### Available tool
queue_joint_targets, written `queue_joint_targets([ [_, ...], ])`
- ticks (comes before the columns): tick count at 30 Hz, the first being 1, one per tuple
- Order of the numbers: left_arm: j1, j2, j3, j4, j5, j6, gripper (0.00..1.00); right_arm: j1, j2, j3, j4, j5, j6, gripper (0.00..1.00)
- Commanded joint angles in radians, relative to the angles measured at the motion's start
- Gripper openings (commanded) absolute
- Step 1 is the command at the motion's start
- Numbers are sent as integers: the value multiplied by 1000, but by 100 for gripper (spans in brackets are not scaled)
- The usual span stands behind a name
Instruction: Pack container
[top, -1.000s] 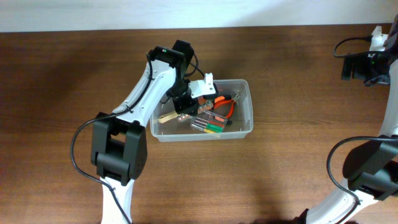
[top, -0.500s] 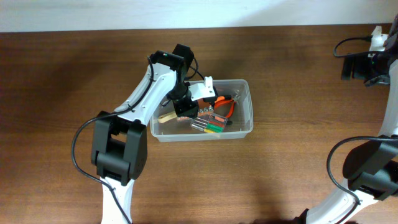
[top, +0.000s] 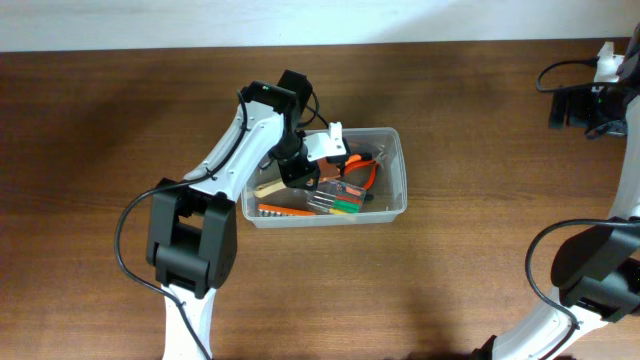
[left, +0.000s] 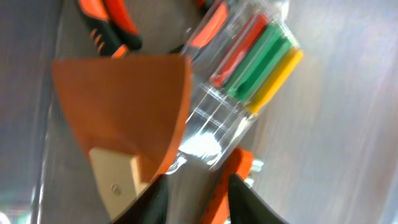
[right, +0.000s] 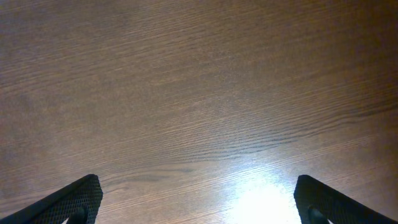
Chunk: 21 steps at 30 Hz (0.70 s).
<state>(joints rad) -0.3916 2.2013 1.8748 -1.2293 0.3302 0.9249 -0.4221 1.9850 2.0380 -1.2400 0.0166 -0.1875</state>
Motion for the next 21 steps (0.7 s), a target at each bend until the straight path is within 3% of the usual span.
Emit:
queue_joint_targets([
  [1,2,9,79,3,-130,-37,42,3,4,-5,3,-6,-3,99],
  [5,2,9,259,3,-312,-122,52,3,4,-5,3,-6,-3,99],
  [6,2,9,306,3,-342,-133,67,3,4,-5,3,-6,-3,99],
  [7,3,9,362,3,-371,-145,99,3,4,-5,3,-6,-3,99],
  [13,13,9,673,-15,-460,-245,99,3,4,-5,3,-6,-3,99],
  [21,108,-32,986,-240,-459,-311,99,3,4,-5,3,-6,-3,99],
])
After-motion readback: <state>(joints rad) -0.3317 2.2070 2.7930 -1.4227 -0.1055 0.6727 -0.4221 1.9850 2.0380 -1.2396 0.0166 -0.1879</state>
